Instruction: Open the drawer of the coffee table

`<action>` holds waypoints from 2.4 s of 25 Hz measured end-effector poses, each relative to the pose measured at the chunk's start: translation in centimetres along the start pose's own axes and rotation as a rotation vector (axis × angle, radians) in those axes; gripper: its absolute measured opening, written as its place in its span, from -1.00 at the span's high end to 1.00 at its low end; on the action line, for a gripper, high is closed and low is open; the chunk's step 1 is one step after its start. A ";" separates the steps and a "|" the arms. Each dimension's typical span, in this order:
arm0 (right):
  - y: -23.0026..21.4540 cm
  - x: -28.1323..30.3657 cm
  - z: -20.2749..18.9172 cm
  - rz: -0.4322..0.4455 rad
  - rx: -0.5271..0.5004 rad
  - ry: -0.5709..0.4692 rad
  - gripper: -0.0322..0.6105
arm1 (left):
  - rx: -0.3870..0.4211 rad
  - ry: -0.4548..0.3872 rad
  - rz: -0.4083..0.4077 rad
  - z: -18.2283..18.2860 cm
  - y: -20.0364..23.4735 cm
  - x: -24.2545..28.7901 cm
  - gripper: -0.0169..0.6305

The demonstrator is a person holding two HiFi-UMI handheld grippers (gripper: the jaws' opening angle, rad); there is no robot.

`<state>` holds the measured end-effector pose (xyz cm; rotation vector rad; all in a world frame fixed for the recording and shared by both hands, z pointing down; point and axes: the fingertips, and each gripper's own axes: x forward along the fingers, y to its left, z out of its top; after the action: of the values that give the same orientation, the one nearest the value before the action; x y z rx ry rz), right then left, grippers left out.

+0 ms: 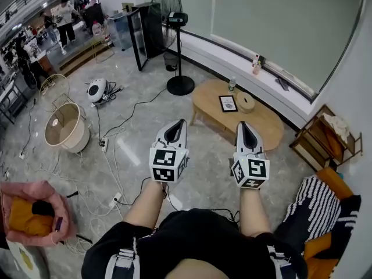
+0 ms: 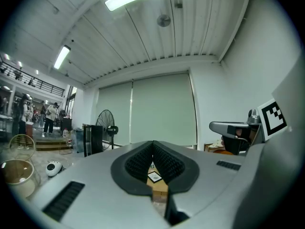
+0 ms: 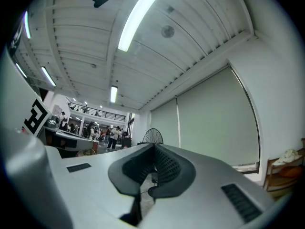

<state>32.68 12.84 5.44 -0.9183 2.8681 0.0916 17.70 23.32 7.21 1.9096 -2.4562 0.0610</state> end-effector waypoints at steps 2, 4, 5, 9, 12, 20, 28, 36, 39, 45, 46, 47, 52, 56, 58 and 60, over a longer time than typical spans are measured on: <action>0.5 -0.3 0.2 -0.005 -0.005 0.000 0.85 | -0.002 0.001 -0.007 -0.1 0.2 -0.3 0.88; 1.3 -0.7 0.0 -0.012 -0.014 -0.003 0.85 | 0.001 0.000 -0.015 -0.4 0.5 -0.9 0.88; 1.8 -0.9 -0.2 -0.017 -0.016 -0.006 0.85 | 0.004 -0.001 -0.019 -0.6 0.9 -1.3 0.88; 3.5 -1.2 -0.6 -0.034 -0.013 -0.018 0.85 | 0.022 0.003 -0.030 -1.3 2.3 -2.5 0.88; 3.5 -0.9 -0.9 -0.041 -0.013 -0.019 0.85 | 0.029 0.005 -0.025 -1.5 2.9 -2.4 0.88; 3.0 2.8 -1.9 -0.050 -0.007 -0.054 0.85 | 0.040 -0.004 -0.020 -2.1 5.7 0.6 0.88; 0.6 11.8 -4.4 -0.041 0.009 -0.055 0.85 | 0.047 0.024 -0.024 -3.5 9.7 8.8 0.88; -4.6 26.8 -6.4 -0.039 0.029 -0.044 0.85 | 0.079 0.039 -0.045 -2.2 14.6 23.5 0.88; -6.5 33.0 -6.2 -0.023 0.025 -0.047 0.85 | 0.077 0.032 -0.039 -0.9 16.7 29.1 0.88; -10.6 42.4 -7.2 -0.008 0.016 -0.031 0.85 | 0.052 0.035 -0.033 -0.3 19.7 39.2 0.88; -11.4 43.7 -7.3 -0.007 0.013 -0.027 0.85 | 0.050 0.035 -0.033 -0.2 19.9 40.7 0.88; -12.1 44.9 -7.5 -0.007 0.010 -0.024 0.85 | 0.048 0.035 -0.035 -0.1 20.1 42.2 0.88; -14.5 49.1 -8.1 -0.029 0.008 -0.013 0.85 | 0.056 0.058 -0.071 -0.4 20.5 47.5 0.88; -15.5 50.8 -9.3 -0.073 -0.001 0.009 0.85 | 0.055 0.070 -0.125 -1.0 21.0 50.6 0.88; -16.0 51.2 -9.8 -0.110 -0.004 0.023 0.85 | 0.053 0.074 -0.164 -1.3 21.2 52.1 0.88; -16.6 51.9 -10.2 -0.148 -0.012 0.030 0.85 | 0.051 0.070 -0.201 -1.3 21.4 53.9 0.88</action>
<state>-0.60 -31.46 7.93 -1.1397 2.8184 0.0803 -16.38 -23.56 10.81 2.1242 -2.2277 0.1833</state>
